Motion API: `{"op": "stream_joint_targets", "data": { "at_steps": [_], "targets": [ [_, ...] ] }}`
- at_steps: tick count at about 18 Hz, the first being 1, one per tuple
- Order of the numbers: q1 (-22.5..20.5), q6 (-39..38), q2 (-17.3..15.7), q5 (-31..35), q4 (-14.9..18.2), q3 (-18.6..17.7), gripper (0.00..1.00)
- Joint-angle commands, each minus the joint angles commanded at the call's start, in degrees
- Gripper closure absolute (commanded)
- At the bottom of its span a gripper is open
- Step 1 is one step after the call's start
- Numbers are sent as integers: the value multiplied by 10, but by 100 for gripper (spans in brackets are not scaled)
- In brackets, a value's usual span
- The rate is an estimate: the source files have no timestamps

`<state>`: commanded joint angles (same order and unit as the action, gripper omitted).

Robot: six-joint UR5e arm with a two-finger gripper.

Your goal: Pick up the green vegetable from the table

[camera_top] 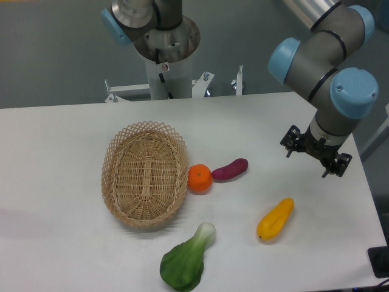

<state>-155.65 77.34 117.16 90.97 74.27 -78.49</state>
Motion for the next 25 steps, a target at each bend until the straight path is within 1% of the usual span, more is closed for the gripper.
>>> {"op": "stream_joint_targets", "data": {
  "at_steps": [8,11,14,16,18,21,22,25],
  "targets": [
    [0,-5,-1,-9,-3,1,0],
    [-1,-47,1,-33,-16,0,0],
    [2,-117,9,-56,-17,1,0],
    [22,-164,11,-64,-18,1,0],
    [40,-185,17,-64,-37,-1,0],
    [68,-217,22,-65,-45,-1,0],
    [76,-229,26,-65,-53,1,0],
    [103,-274,47,-65,-99,1,0]
  ]
}}
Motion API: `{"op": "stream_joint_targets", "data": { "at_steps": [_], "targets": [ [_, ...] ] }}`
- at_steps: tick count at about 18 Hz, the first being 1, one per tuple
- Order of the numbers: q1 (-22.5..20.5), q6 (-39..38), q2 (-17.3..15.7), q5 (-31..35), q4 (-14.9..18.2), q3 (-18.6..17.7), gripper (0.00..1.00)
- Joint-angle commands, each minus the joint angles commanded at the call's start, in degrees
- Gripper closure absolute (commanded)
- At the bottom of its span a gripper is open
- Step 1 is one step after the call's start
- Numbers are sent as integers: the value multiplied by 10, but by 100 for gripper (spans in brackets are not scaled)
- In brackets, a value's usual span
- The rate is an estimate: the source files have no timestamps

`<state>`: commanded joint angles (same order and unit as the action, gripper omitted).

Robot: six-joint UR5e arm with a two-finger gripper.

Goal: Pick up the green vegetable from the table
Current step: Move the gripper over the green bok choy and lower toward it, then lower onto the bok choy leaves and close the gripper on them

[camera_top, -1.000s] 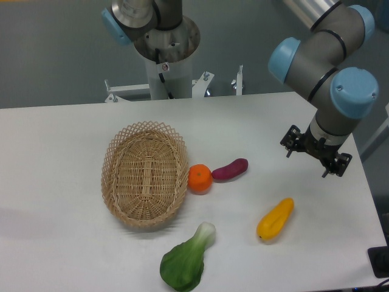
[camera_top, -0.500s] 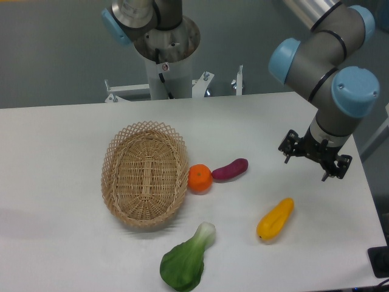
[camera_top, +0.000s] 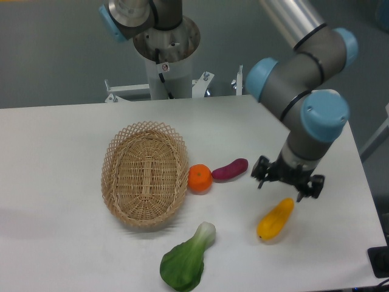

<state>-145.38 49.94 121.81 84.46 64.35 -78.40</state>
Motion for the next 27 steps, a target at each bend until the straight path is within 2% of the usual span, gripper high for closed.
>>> {"op": "stream_joint_targets", "data": {
  "at_steps": [3,6,14,17,20,27],
  "targets": [
    [26,-38,22,0,-21,10,0],
    [47,-48,38,-4,-21,17,0],
    [95,-74,51,-28,-21,1,0],
    [101,-76,56,-27,-23,-2,0],
    [102,-77,66,-27,-41,-3,0],
    [120,-76,73,-21,-47,-20,0]
  ]
}}
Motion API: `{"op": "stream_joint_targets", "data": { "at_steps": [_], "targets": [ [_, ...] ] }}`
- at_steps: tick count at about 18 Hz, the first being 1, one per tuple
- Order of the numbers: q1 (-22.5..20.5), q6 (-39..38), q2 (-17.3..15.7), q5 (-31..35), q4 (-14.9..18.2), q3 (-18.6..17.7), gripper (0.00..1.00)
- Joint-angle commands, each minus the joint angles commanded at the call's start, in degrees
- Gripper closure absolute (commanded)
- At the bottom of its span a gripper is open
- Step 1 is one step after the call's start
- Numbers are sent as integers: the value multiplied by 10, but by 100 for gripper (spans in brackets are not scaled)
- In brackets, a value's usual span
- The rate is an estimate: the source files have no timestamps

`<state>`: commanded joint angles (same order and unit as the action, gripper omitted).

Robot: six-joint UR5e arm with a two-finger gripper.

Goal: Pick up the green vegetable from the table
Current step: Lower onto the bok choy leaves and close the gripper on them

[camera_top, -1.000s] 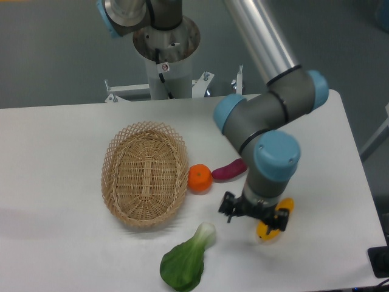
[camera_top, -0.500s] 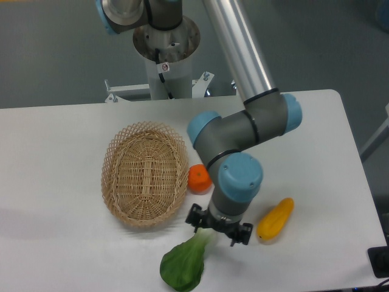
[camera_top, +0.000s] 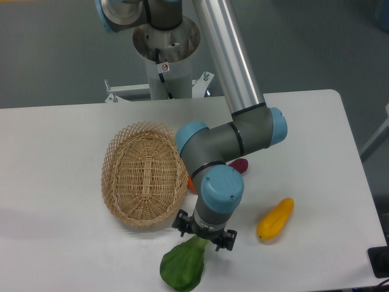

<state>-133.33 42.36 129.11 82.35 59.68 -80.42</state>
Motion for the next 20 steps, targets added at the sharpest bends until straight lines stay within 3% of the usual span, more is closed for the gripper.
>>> {"op": "stream_joint_targets", "data": {
  "at_steps": [3,5,9,12,15,20],
  "targets": [
    [0,-1,5,1,-1,0,0],
    [1,-4,11,17,-19,-1,10],
    [5,-11,15,27,-29,0,39],
    [6,-36,14,49,-30,2,67],
    [6,-37,11,52,-30,6,86],
    [5,-38,8,51,-28,17,90]
  ]
}}
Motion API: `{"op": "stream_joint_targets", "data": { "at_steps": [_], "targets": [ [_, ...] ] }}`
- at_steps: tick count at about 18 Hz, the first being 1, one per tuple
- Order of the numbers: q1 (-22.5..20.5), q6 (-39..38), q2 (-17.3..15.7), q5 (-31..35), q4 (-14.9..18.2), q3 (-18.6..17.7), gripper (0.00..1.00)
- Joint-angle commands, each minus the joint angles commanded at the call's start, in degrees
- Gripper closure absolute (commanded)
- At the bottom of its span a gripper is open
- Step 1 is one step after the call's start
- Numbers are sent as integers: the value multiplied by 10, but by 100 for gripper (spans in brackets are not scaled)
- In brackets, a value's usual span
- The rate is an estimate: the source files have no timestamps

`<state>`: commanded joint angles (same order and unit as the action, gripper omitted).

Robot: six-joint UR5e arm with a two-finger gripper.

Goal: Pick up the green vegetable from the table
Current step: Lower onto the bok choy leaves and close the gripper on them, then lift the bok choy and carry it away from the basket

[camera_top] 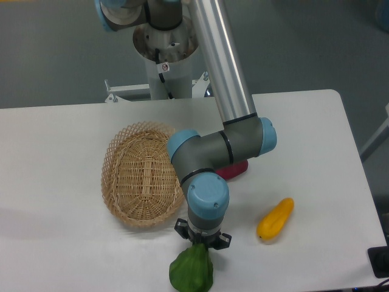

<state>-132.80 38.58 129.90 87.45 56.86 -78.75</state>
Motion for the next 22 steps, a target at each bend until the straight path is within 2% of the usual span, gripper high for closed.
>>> {"op": "stream_joint_targets", "data": {
  "at_steps": [6,13,18,22],
  "targets": [
    [-13,7,-20,2,4,2,90],
    [-62,32,-62,0,11,-5,89],
    [-94,68,-89,0,31,-5,90],
    [-130,131,-105,1,74,-4,89]
  ]
}}
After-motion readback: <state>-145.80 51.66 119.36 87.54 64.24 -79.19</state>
